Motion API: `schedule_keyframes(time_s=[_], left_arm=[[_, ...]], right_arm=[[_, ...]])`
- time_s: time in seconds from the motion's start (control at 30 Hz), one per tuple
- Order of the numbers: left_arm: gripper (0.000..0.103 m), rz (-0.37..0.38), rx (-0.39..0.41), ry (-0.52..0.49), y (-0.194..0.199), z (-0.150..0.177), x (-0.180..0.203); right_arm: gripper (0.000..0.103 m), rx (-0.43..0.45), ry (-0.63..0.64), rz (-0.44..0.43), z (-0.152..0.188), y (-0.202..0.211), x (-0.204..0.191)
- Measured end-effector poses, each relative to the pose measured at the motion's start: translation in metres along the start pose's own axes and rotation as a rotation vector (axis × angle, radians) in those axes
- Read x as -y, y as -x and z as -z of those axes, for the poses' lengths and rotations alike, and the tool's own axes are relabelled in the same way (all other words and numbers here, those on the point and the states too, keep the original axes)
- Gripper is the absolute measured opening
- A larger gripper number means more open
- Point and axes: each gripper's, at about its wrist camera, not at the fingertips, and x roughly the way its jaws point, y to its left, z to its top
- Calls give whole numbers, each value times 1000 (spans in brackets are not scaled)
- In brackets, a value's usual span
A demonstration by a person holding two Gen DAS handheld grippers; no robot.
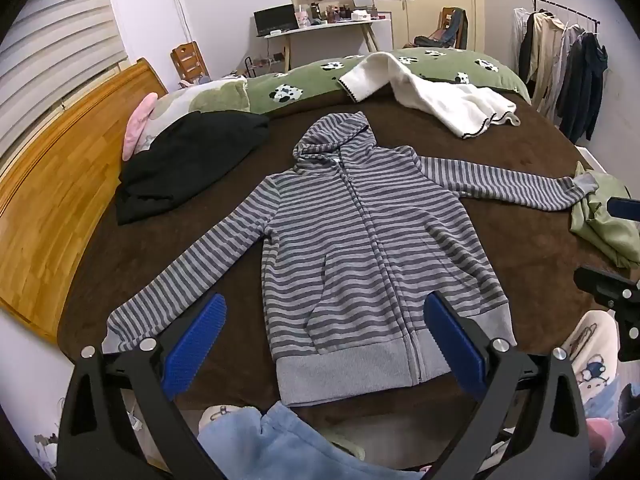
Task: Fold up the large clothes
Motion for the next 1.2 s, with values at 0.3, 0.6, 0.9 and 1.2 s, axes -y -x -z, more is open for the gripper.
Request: schedule_keyframes(time_s=[0.3,0.6,0.9,1.2], left_arm=[[97,7,-11,2,-4,0,-8],[97,-15,-19,1,-8,2,-2],[97,-20,-29,9,-12,2,-2],[97,-30,-31,15,-14,4,-5]], right_arm=[[99,4,0,1,-1,-1,-2],[99,-2,-1,2,1,-3,-2],[99,-8,13,1,-1,-5,-5],[99,-14,6,-11,-2,-10,-2]])
